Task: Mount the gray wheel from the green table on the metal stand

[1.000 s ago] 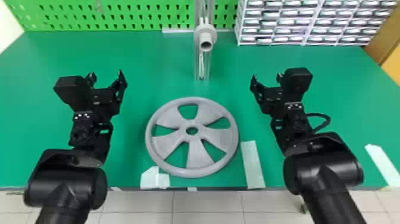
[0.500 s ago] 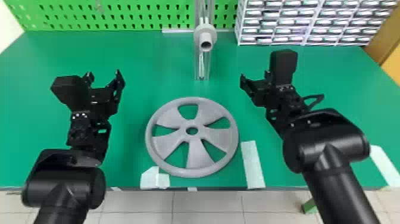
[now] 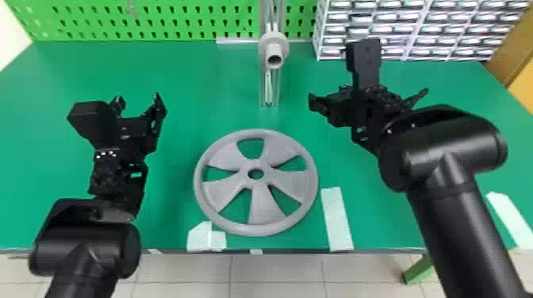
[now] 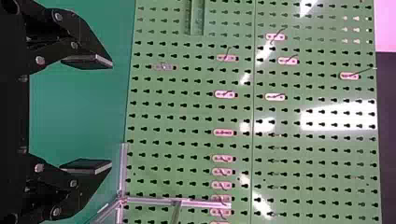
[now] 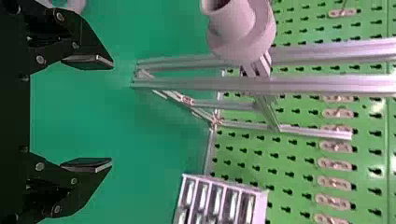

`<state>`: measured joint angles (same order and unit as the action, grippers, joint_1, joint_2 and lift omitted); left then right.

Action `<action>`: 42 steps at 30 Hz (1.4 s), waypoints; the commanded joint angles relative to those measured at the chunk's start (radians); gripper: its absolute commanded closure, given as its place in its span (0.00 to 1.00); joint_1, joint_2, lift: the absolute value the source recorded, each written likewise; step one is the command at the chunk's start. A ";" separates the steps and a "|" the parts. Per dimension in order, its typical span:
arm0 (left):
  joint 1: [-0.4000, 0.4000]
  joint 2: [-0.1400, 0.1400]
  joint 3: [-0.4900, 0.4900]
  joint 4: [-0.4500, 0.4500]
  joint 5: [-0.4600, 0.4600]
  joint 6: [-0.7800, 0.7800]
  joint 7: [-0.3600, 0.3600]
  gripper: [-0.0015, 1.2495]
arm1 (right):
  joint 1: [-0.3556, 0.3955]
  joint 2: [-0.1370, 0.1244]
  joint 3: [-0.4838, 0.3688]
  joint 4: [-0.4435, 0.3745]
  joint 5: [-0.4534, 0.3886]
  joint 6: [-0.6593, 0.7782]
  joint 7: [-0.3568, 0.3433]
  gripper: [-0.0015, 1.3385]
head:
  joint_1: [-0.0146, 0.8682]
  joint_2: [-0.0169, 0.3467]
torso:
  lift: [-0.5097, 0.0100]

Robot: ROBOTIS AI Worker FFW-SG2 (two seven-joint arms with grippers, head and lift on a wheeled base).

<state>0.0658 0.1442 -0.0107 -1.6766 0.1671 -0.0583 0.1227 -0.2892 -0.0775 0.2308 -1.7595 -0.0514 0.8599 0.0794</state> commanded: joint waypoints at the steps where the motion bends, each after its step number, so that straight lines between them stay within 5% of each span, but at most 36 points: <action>1: 0.000 0.000 -0.003 0.000 0.000 0.000 0.000 0.40 | -0.050 -0.005 0.018 -0.003 0.002 0.099 0.026 0.39 | 1.00 0.19 | 0.79; 13: -0.004 0.000 -0.011 0.000 -0.005 -0.005 -0.002 0.40 | -0.165 0.001 0.065 0.017 0.061 0.330 0.109 0.39 | 1.00 0.19 | 0.79; 28: -0.004 0.002 -0.006 0.000 -0.009 -0.005 -0.006 0.40 | -0.265 0.038 0.122 0.190 0.222 0.419 0.352 0.39 | 1.00 0.19 | 0.79; 42: -0.008 0.002 -0.008 0.000 -0.017 -0.005 -0.011 0.40 | -0.351 0.061 0.185 0.330 0.334 0.498 0.494 0.39 | 1.00 0.19 | 0.79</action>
<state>0.0583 0.1458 -0.0171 -1.6766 0.1510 -0.0629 0.1130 -0.6174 -0.0239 0.4032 -1.4740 0.2516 1.3394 0.5490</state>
